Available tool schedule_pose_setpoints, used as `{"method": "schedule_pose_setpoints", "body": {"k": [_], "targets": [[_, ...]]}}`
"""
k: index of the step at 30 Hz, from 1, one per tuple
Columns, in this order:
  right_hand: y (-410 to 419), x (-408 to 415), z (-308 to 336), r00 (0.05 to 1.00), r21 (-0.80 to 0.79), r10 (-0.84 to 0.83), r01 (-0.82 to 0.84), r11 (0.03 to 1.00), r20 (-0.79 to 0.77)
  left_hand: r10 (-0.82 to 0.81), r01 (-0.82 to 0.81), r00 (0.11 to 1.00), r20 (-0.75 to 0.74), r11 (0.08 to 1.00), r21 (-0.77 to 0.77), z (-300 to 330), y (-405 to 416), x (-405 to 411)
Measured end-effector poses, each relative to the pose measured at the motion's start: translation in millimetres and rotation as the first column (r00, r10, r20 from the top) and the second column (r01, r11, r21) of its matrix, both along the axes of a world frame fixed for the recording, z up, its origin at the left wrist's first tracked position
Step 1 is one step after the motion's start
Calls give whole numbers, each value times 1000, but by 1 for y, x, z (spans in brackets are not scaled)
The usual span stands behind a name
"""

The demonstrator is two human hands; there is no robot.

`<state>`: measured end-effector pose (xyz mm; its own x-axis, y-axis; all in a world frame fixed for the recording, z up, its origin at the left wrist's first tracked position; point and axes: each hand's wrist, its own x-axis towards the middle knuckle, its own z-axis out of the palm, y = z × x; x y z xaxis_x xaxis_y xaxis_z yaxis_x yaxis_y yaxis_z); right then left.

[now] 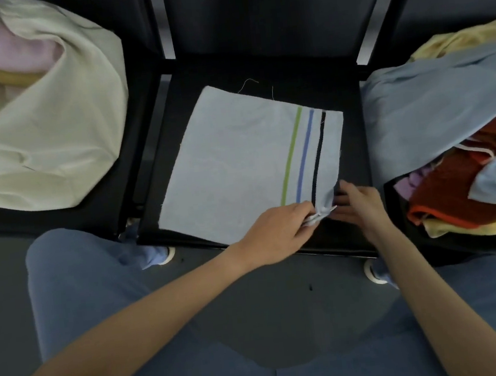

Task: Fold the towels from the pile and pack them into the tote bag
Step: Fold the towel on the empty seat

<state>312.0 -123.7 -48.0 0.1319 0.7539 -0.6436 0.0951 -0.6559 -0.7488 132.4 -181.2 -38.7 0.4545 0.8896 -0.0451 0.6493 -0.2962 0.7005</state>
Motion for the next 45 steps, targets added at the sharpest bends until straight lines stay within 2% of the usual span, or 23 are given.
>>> {"method": "schedule_pose_setpoints", "body": {"k": [5, 11, 14, 18, 22, 25, 27, 31, 37, 43, 45], "targets": [[82, -14, -2, 992, 93, -91, 83, 992, 83, 52, -48, 998, 46, 997, -66, 18, 5, -13], [142, -23, -13, 958, 163, -78, 33, 986, 274, 161, -131, 981, 110, 962, -239, 25, 7, -21], [145, -21, -8, 972, 143, -123, 95, 985, 200, 227, -159, 960, 164, 923, -350, 28, 6, -22], [144, -4, -2, 964, 244, -225, 186, 952, 144, 286, -99, 914, 288, 845, -526, 34, 7, -21], [147, 6, 11, 943, 349, -321, 272, 897, 92, 344, -54, 863, 370, 791, -610, 40, 8, -21], [154, -7, 23, 946, 406, -320, 272, 873, 53, 399, -59, 834, 381, 751, -657, 40, 3, -31], [160, -26, 31, 952, 439, -294, 228, 869, 87, 448, -72, 811, 377, 715, -695, 38, -3, -43], [174, -79, 36, 926, 533, -195, -7, 846, 322, 593, -126, 715, 370, 630, -766, 33, -16, -76], [184, -172, 22, 858, 490, -28, -266, 830, 514, 728, -243, 611, 311, 546, -802, 17, -25, -124], [175, -230, -27, 752, 325, 61, -355, 876, 656, 766, -429, 635, 98, 455, -780, -19, -28, -147], [168, -237, -34, 742, 313, 73, -367, 876, 666, 675, -535, 736, -52, 533, -655, -28, -27, -154]]}}
